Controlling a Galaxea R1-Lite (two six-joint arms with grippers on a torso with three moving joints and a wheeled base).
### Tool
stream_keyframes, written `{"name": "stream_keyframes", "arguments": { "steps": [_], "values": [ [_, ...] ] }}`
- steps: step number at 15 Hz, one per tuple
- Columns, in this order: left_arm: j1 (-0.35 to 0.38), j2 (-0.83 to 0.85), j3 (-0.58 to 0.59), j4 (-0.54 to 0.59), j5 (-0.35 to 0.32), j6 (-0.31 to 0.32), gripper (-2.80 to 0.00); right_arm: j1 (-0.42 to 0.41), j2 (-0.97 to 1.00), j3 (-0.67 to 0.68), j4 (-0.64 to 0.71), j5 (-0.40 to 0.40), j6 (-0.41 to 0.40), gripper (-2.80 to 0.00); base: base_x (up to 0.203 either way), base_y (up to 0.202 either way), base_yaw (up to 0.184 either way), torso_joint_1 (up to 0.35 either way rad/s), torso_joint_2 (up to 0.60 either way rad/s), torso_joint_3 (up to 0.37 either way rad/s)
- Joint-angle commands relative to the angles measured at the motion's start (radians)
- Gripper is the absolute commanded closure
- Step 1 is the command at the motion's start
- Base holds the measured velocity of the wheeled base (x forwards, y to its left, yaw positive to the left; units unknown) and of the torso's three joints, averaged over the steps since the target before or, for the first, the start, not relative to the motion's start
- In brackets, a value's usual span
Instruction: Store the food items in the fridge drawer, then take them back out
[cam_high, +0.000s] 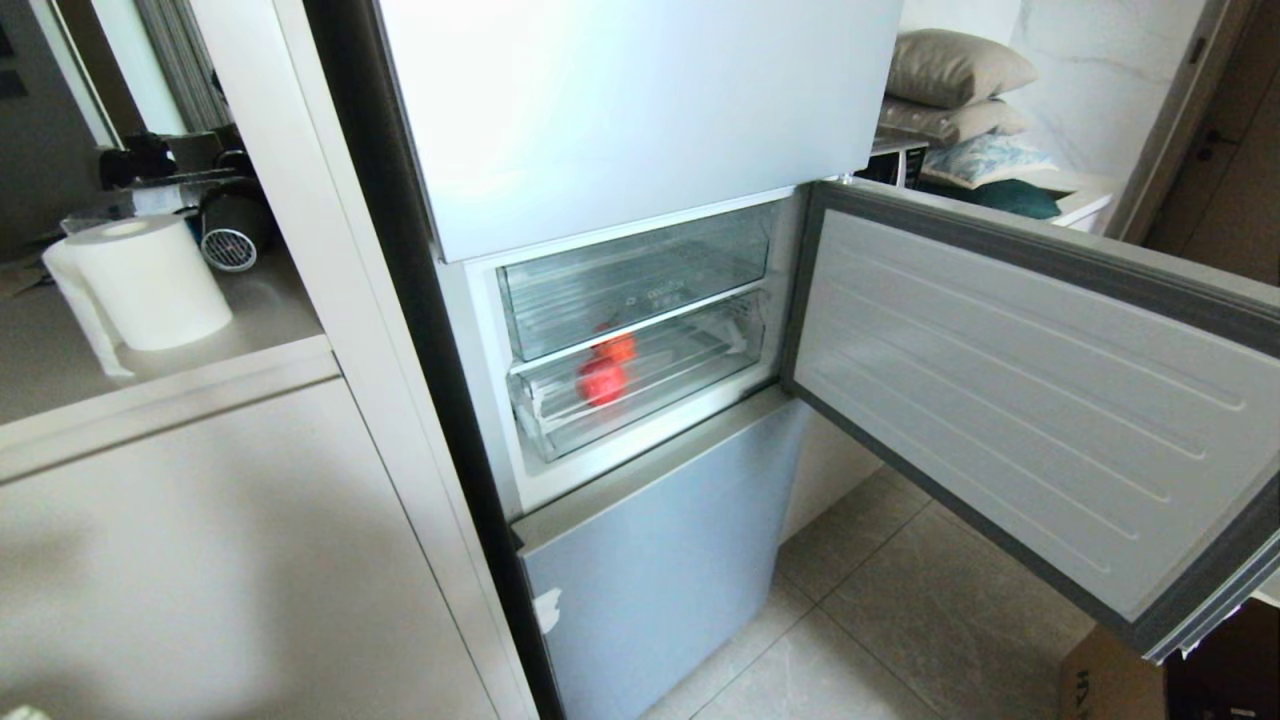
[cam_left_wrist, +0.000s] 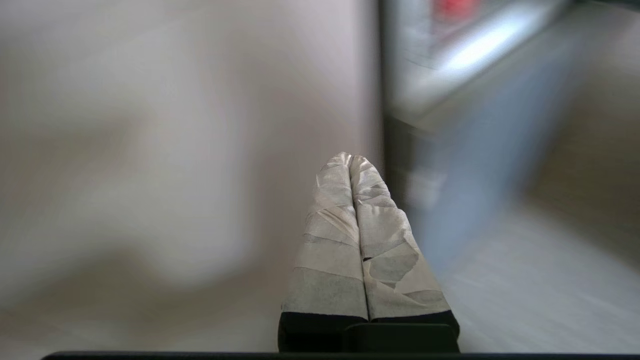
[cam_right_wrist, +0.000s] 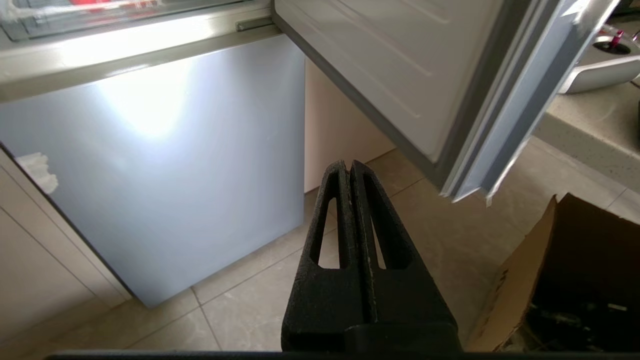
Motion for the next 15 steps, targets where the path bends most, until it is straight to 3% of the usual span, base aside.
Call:
{"name": "stream_keyframes", "arguments": {
  "steps": [1,2,3,4,5,6,7,9,11,12,15],
  "values": [
    [0.020,-0.047,0.144,-0.006,-0.238,-0.077,0.00,0.000,0.000,-0.001,0.002,0.003,-0.010,0.00,0.000,0.000,0.000,0.000,0.00,0.000],
    [0.021,-0.046,0.168,0.012,-0.266,-0.103,0.00,0.000,0.000,-0.003,0.002,0.002,-0.009,0.00,0.000,0.000,0.000,0.000,0.00,0.000],
    [0.022,-0.046,0.155,0.063,-0.250,-0.118,0.00,0.000,0.000,-0.003,0.003,-0.001,-0.004,0.00,0.000,0.000,0.000,0.000,0.00,0.000],
    [0.023,-0.046,0.146,0.091,-0.160,-0.102,0.00,0.000,0.000,-0.007,0.004,-0.001,-0.002,0.00,0.000,0.000,0.000,0.000,0.00,0.000],
    [0.023,-0.047,0.149,0.101,-0.009,-0.047,0.00,-0.001,0.004,-0.044,0.004,-0.001,0.002,0.00,0.000,0.000,0.000,0.000,0.00,0.000],
    [0.023,-0.047,0.151,0.104,0.094,-0.003,0.00,0.000,0.027,-0.114,0.009,0.000,0.008,0.00,0.000,0.000,0.000,0.000,0.00,0.000],
    [0.022,-0.047,0.155,0.107,0.123,0.016,0.00,0.000,0.082,-0.171,0.016,0.004,0.020,0.00,0.000,0.000,0.000,0.000,0.00,0.000],
    [-0.040,-0.046,0.165,0.116,0.032,0.024,0.00,0.002,0.284,-0.277,0.020,0.027,0.066,0.00,0.000,0.000,0.000,0.000,0.00,0.000],
    [-0.196,-0.045,0.174,0.115,-0.007,-0.004,0.00,0.004,0.498,-0.351,-0.024,0.081,0.137,0.00,0.000,0.000,0.000,0.000,0.00,0.000],
    [-0.225,-0.045,0.192,0.103,-0.010,-0.023,0.00,0.005,0.595,-0.372,-0.076,0.103,0.167,0.00,0.000,0.000,0.000,0.000,0.00,0.000],
    [-0.225,-0.045,0.207,0.050,0.034,-0.107,0.00,0.002,0.840,-0.418,-0.253,0.137,0.209,0.00,0.000,0.000,0.000,0.000,0.00,0.000]
  ]
}}
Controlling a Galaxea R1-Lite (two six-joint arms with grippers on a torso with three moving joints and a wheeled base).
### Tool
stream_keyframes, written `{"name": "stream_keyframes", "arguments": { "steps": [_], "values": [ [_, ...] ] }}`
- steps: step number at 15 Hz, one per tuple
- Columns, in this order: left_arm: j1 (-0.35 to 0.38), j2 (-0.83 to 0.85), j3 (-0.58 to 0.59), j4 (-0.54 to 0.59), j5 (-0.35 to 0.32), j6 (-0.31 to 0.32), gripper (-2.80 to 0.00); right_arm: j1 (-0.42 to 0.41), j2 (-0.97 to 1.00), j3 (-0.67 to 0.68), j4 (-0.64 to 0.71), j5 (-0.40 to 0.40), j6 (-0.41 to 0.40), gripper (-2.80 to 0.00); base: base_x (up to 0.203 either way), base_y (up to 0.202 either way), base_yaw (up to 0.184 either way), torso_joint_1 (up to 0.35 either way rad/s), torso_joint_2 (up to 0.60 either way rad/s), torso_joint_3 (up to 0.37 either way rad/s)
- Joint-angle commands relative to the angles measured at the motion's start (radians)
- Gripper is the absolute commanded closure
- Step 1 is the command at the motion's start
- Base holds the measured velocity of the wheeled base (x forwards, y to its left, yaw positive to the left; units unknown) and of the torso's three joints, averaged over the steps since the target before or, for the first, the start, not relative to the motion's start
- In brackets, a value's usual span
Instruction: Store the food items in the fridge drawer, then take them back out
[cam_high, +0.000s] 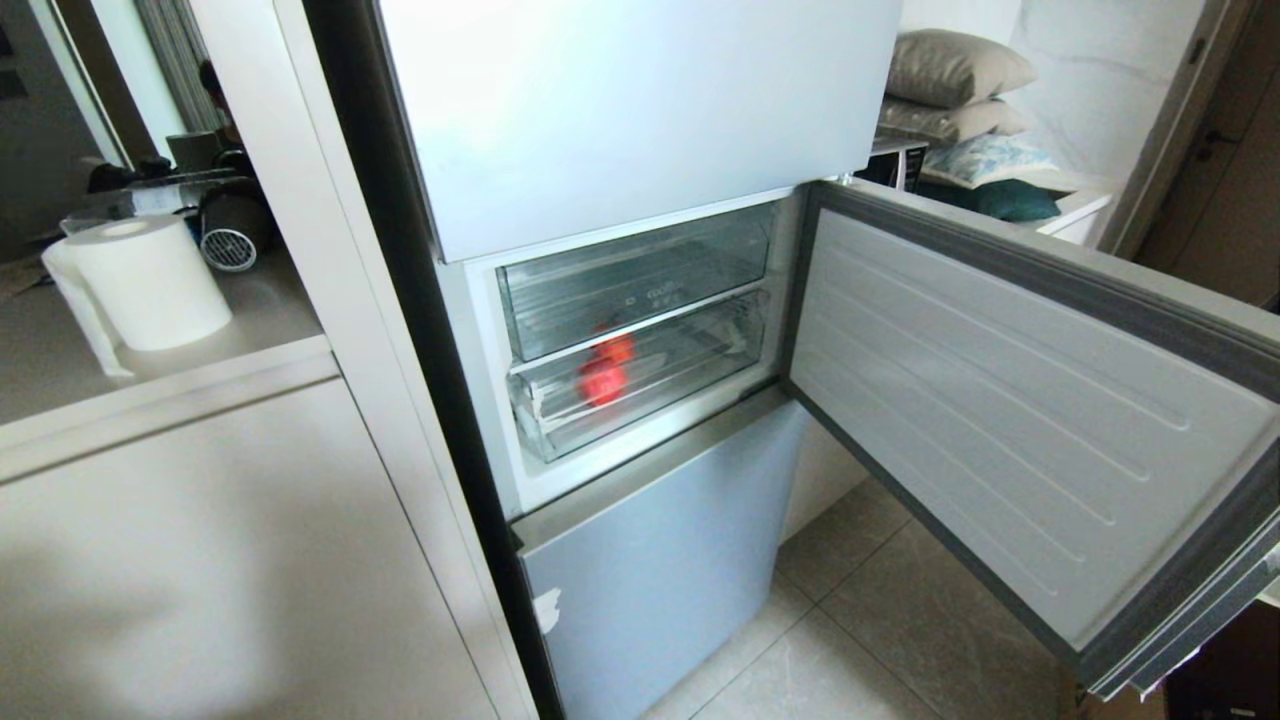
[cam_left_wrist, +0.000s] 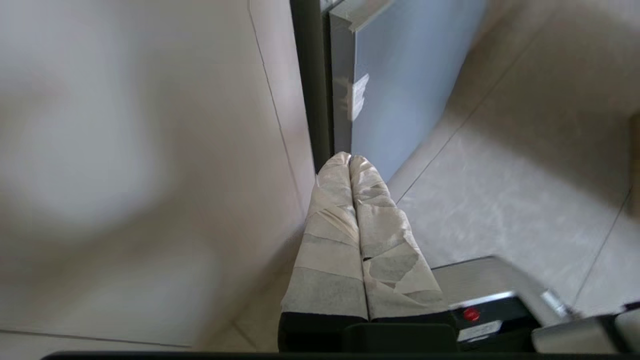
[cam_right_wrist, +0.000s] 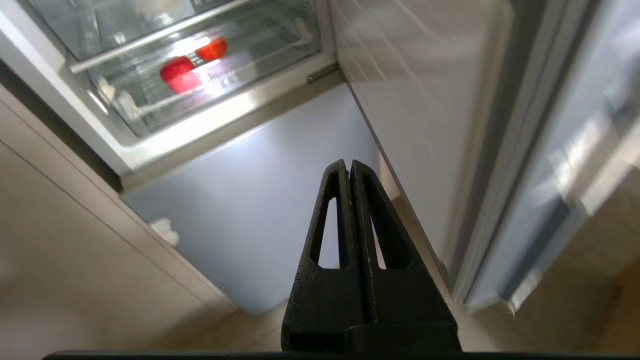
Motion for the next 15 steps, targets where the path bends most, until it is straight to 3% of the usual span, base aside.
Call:
{"name": "stream_keyframes", "arguments": {
  "steps": [1,3,6,11,15],
  "values": [
    [-0.006,0.015,0.003,0.011,0.005,-0.019,0.00,-0.008,0.280,-0.043,-0.126,0.011,0.014,0.00,0.000,0.000,0.000,0.000,0.00,0.000],
    [0.018,0.027,-0.006,0.035,0.005,-0.020,0.00,-0.025,0.398,-0.079,-0.209,0.015,0.020,0.00,0.000,0.000,0.000,0.000,0.00,0.000],
    [0.152,-0.045,-0.006,0.038,-0.011,0.009,0.00,-0.035,0.476,-0.113,-0.303,-0.043,0.001,0.00,0.000,0.000,0.000,0.000,0.00,0.000],
    [0.111,-0.280,-0.004,0.027,-0.051,0.070,0.00,-0.041,0.621,-0.146,-0.360,-0.113,-0.006,0.00,0.000,0.000,0.000,0.000,0.00,0.000],
    [0.111,-0.281,-0.003,0.025,0.006,-0.055,0.00,-0.054,0.677,-0.092,-0.490,-0.164,-0.005,0.00,0.000,0.000,0.000,0.000,0.00,0.000]
  ]
}}
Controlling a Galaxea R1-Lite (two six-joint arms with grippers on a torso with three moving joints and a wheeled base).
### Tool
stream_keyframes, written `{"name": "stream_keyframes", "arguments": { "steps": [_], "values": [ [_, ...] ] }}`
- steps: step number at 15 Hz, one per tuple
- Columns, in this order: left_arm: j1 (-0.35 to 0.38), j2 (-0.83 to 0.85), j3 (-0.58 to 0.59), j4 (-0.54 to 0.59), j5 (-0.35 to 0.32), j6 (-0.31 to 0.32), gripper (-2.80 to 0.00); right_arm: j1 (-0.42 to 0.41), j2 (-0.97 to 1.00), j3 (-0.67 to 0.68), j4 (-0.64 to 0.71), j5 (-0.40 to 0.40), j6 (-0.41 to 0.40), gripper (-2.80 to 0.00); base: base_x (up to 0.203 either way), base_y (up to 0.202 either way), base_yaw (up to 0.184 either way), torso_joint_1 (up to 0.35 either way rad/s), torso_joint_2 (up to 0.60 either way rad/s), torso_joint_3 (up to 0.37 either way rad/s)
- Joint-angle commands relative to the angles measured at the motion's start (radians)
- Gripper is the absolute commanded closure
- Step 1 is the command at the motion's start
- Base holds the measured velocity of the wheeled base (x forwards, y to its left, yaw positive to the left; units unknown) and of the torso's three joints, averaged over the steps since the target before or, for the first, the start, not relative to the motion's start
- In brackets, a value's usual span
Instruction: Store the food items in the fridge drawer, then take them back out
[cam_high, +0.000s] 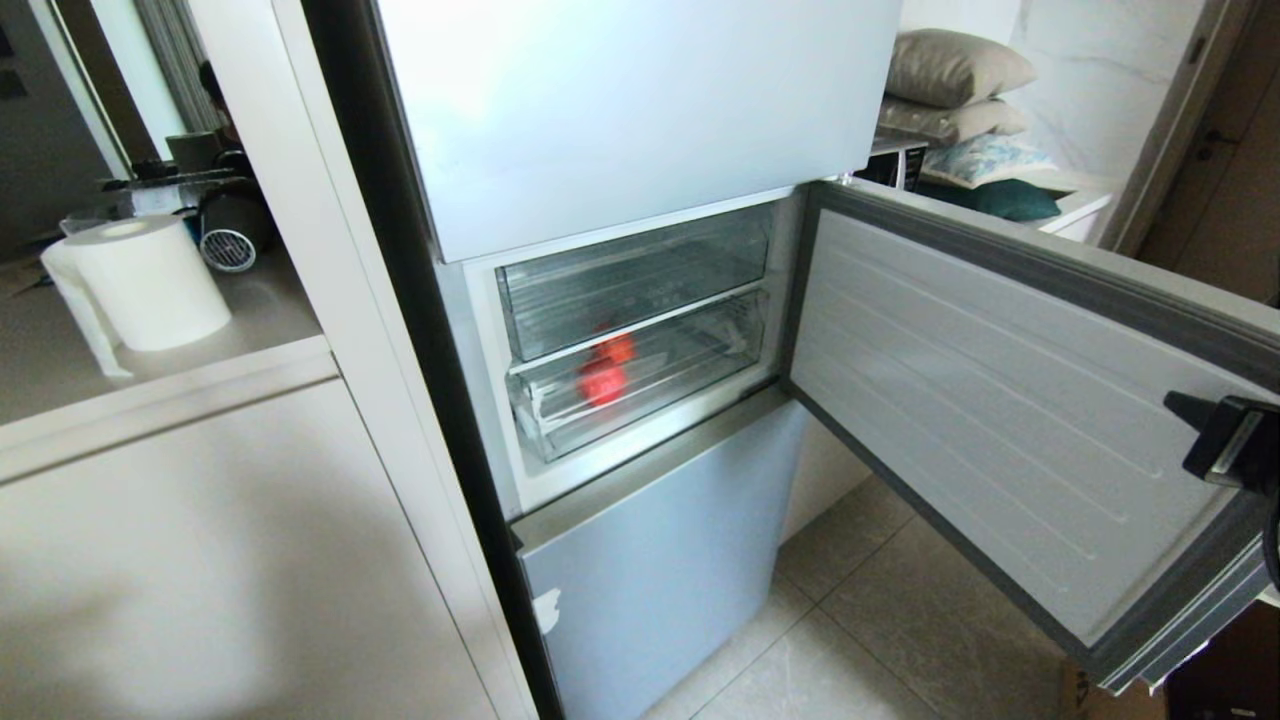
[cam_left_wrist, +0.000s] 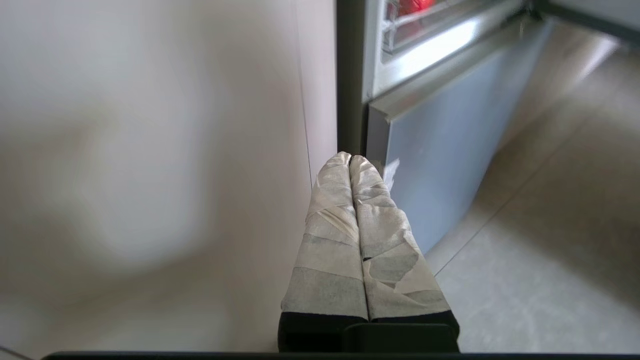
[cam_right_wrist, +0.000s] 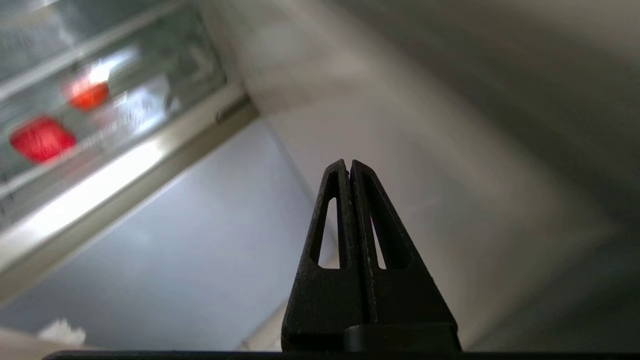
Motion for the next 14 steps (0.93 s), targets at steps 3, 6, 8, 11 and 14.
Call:
{"name": "stream_keyframes", "arguments": {
  "steps": [3,6,8,11,14],
  "values": [
    [0.000,-0.018,0.000,-0.002,0.002,-0.032,0.00,-0.003,-0.033,0.077,-0.015,-0.001,-0.001,0.00,0.000,0.000,0.000,0.000,0.00,0.000],
    [0.000,-0.018,0.000,-0.002,0.002,-0.032,0.00,0.003,-0.211,0.176,-0.013,0.005,-0.020,0.00,0.000,0.000,0.000,0.000,0.00,0.000],
    [0.000,-0.018,0.000,-0.002,0.002,-0.032,0.00,0.005,-0.364,0.272,-0.010,0.031,-0.054,0.00,0.000,0.000,0.000,0.000,0.00,0.000],
    [0.000,-0.018,0.000,-0.002,0.002,-0.032,0.00,0.006,-0.622,0.402,0.034,0.060,-0.105,0.00,0.000,0.000,0.000,0.000,0.00,0.000],
    [0.000,-0.018,0.000,-0.002,0.002,-0.031,0.00,0.008,-0.929,0.470,0.255,0.069,-0.175,0.00,0.000,0.000,0.000,0.000,0.00,0.000]
  ]
}}
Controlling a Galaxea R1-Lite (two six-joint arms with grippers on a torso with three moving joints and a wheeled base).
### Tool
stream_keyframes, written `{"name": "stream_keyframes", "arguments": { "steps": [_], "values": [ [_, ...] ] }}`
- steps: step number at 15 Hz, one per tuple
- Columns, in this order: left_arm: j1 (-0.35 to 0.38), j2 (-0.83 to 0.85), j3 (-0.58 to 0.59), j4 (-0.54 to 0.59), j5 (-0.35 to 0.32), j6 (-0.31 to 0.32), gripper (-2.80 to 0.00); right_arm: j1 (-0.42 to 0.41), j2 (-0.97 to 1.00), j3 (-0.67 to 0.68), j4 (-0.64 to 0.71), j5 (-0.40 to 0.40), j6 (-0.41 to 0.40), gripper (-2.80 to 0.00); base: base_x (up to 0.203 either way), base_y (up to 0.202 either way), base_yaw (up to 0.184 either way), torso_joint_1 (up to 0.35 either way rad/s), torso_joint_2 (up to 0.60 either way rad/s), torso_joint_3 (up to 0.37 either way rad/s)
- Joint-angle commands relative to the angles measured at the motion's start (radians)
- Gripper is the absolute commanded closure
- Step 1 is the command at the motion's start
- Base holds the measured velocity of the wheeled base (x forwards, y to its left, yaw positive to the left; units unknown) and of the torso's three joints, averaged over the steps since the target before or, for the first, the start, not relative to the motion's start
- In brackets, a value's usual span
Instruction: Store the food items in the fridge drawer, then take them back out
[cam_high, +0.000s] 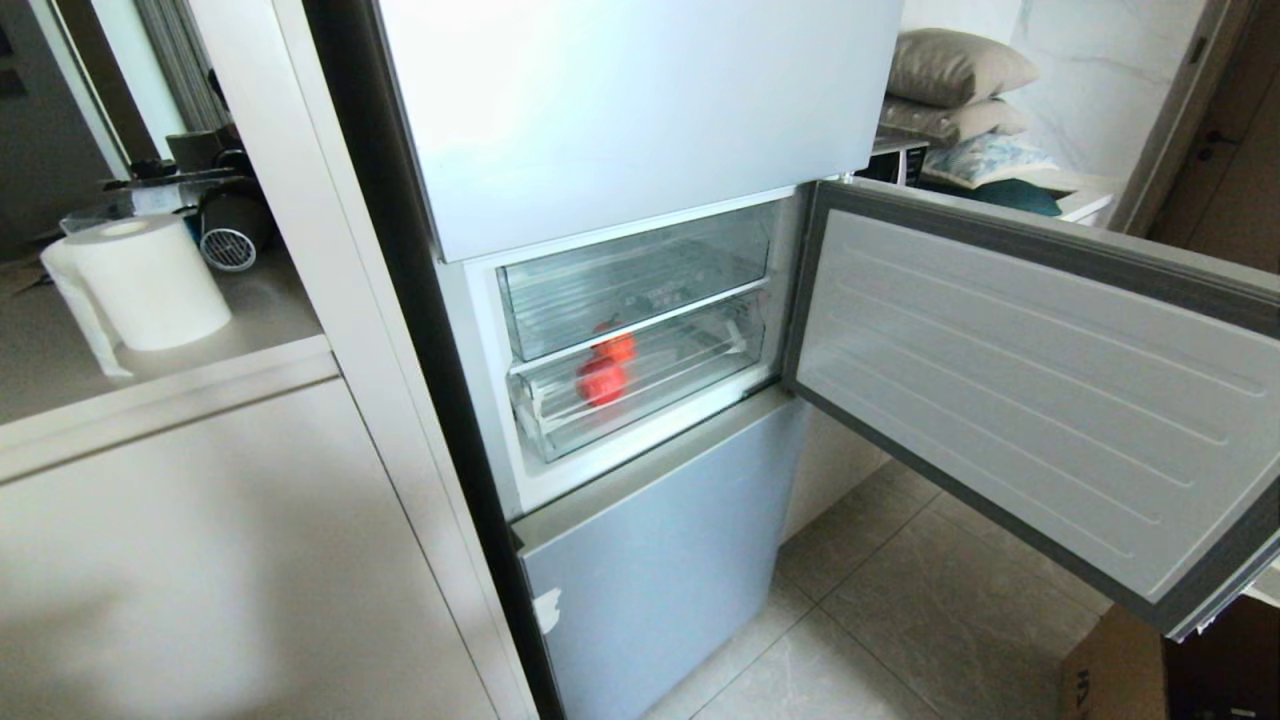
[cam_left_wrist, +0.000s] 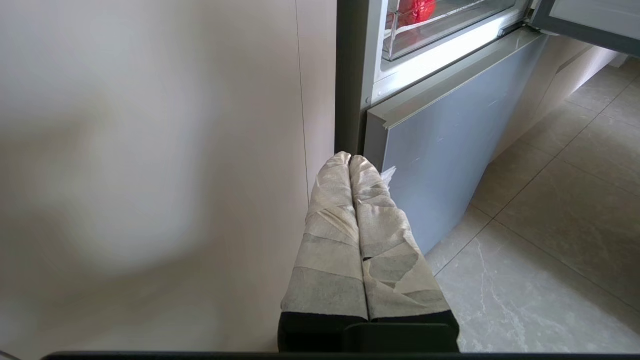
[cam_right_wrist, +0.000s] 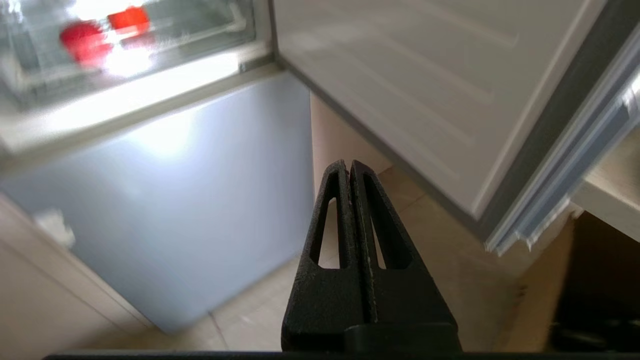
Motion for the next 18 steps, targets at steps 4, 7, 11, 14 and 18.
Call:
{"name": "stream_keyframes", "arguments": {
  "steps": [4,7,11,14,18],
  "values": [
    [0.000,0.000,0.000,0.000,0.000,0.000,0.00,0.028,-0.571,0.068,0.380,-0.017,-0.102,0.00,0.000,0.000,0.000,0.000,0.00,0.000],
    [0.000,0.000,0.000,0.000,0.000,0.000,0.00,0.038,-0.580,0.085,0.464,-0.032,-0.062,0.00,0.000,0.000,0.000,0.000,0.00,0.000],
    [0.000,0.000,0.000,0.000,0.000,0.000,0.00,0.038,-0.580,0.086,0.461,-0.047,-0.018,0.00,0.000,0.000,0.000,0.000,0.00,0.000],
    [0.000,0.000,0.000,0.000,0.000,0.000,0.00,0.038,-0.580,0.086,0.461,-0.047,-0.018,0.00,0.000,0.000,0.000,0.000,0.00,0.000],
    [0.000,0.000,0.000,0.000,0.000,0.000,0.00,0.038,-0.580,0.085,0.461,-0.047,-0.017,0.00,0.001,-0.007,0.083,0.002,0.00,0.002]
  ]
}}
